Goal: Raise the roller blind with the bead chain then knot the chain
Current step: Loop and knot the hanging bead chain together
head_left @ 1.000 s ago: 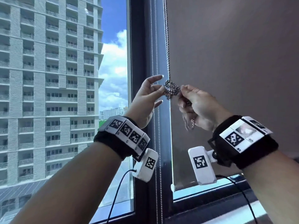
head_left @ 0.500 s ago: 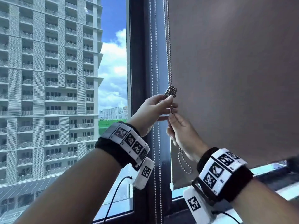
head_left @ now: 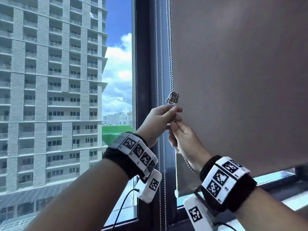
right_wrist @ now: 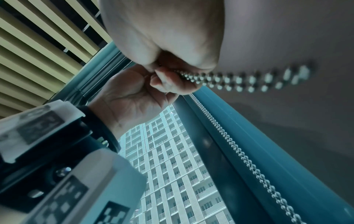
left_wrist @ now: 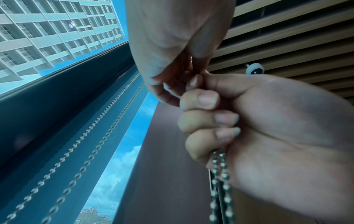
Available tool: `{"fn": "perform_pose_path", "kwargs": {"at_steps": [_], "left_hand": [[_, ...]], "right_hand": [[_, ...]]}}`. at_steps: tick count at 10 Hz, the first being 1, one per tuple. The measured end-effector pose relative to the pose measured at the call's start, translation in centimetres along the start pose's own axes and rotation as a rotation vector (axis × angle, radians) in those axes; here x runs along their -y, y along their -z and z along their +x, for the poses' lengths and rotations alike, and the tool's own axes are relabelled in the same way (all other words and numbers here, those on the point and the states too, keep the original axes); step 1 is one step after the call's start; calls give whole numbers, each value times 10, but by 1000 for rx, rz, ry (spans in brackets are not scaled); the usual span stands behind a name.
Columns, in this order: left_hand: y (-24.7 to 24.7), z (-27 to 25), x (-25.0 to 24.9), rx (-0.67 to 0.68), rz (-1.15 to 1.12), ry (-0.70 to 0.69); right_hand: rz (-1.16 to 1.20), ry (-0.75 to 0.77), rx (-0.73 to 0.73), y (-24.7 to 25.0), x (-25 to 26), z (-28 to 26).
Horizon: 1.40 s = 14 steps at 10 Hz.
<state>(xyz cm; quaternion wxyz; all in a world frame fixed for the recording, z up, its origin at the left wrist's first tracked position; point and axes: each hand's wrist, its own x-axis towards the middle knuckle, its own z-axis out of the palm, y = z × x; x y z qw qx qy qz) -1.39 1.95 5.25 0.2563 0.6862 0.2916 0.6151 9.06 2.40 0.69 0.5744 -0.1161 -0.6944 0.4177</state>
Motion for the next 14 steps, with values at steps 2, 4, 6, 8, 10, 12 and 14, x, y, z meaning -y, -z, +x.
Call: {"fn": "perform_pose_path", "kwargs": {"at_steps": [2, 4, 6, 8, 10, 12, 14], "left_hand": [[-7, -6, 8, -3, -4, 5], [-12, -9, 13, -51, -25, 29], [-15, -10, 18, -86, -92, 51], [-18, -7, 26, -151, -133, 78], [-18, -11, 29, -193, -37, 118], [-16, -23, 36, -243, 88, 192], [-2, -51, 38, -285, 249, 226]], "right_hand": [[-64, -47, -22, 6, -9, -2], [-58, -58, 4, 9, -12, -6], [-143, -59, 22, 19, -22, -9], [-151, -59, -24, 28, -32, -11], [-151, -77, -61, 36, -32, -16], [-216, -23, -80, 43, -35, -20], [-287, 112, -143, 43, -45, -22]]}}
